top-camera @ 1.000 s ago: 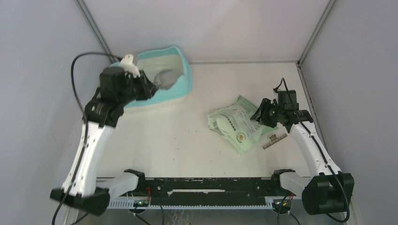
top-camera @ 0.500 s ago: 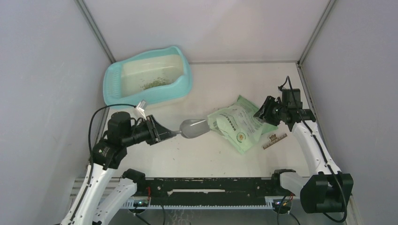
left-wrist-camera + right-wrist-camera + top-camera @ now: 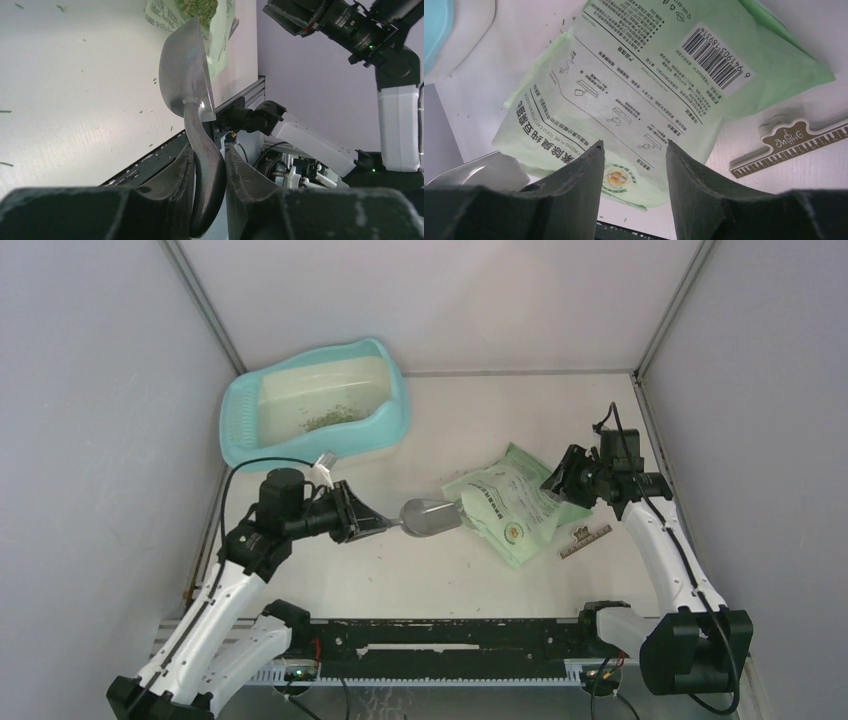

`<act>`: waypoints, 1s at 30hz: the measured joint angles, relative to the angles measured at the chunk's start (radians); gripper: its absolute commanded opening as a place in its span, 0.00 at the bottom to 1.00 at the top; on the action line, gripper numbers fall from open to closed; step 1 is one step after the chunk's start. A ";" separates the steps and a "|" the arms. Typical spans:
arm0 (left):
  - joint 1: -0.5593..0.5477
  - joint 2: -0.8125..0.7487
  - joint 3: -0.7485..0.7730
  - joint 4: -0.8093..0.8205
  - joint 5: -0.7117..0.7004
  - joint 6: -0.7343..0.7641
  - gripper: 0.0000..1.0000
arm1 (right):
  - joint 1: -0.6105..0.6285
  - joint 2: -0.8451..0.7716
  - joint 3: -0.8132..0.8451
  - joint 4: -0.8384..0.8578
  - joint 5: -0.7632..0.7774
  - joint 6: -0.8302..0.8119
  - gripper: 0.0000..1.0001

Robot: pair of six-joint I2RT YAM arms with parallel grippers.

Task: Fill the litter box with clean litter
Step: 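Scoop the cat litter from the cat litter bag.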

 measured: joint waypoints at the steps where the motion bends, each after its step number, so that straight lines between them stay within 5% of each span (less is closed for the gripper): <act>1: -0.004 0.015 -0.006 0.010 -0.002 -0.003 0.16 | 0.000 0.000 0.000 0.001 0.002 0.000 0.56; 16: -0.048 0.241 -0.035 0.203 -0.076 -0.057 0.15 | -0.086 0.040 0.000 0.027 0.041 0.003 0.59; 30: -0.192 0.502 0.017 0.360 -0.214 -0.084 0.14 | -0.165 0.309 0.001 0.053 0.146 0.046 0.58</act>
